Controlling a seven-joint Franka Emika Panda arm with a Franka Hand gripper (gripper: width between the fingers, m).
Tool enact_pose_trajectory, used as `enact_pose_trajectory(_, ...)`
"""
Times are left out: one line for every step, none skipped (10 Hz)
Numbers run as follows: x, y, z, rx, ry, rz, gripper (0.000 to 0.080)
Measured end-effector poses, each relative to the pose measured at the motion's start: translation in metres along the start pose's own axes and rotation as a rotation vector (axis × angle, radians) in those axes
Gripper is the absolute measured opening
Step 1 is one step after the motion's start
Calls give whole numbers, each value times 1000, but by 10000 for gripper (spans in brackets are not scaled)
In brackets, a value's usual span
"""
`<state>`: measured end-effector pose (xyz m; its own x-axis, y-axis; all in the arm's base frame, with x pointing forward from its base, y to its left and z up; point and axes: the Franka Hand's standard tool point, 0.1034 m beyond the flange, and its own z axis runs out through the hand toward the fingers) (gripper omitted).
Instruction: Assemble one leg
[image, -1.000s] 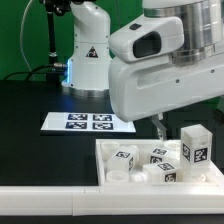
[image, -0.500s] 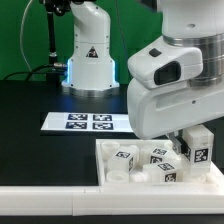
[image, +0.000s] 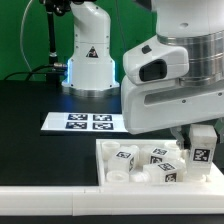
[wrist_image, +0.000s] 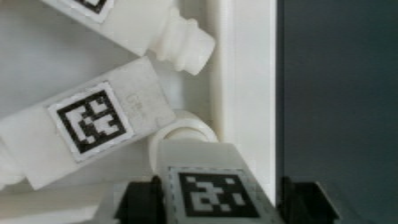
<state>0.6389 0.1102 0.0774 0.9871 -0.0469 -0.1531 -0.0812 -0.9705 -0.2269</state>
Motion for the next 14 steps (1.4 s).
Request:
enact_pose_trajectory(0,1,0,0,1,84,312)
enact_pose_trajectory(3,1,-1,3,24,165,302)
enact_pose_trajectory(1,2,1,9,78,272,298)
enact_pose_trajectory(-5,1,3,28,89,396,298)
enact_pose_trajectory(-7,-2,6,54,87,532,293)
enact_pose_trajectory(-9,-4,8,75,81,634,293)
enact_pose_trajectory(-7,-6,9,102,84,759,290)
enact_pose_trajectory(-6,-9,10,130,85,882,290)
enact_pose_trajectory(-6,-12,10,144,79,967,290)
enact_pose_trajectory(-6,-11,10,148,78,974,290)
enact_pose_trajectory(-6,-11,10,146,77,952,290)
enact_pose_trajectory(-6,-11,10,145,79,919,367)
enact_pose_trajectory(-7,-11,9,136,82,857,367)
enact_pose_trajectory(-7,-8,4,118,91,658,505)
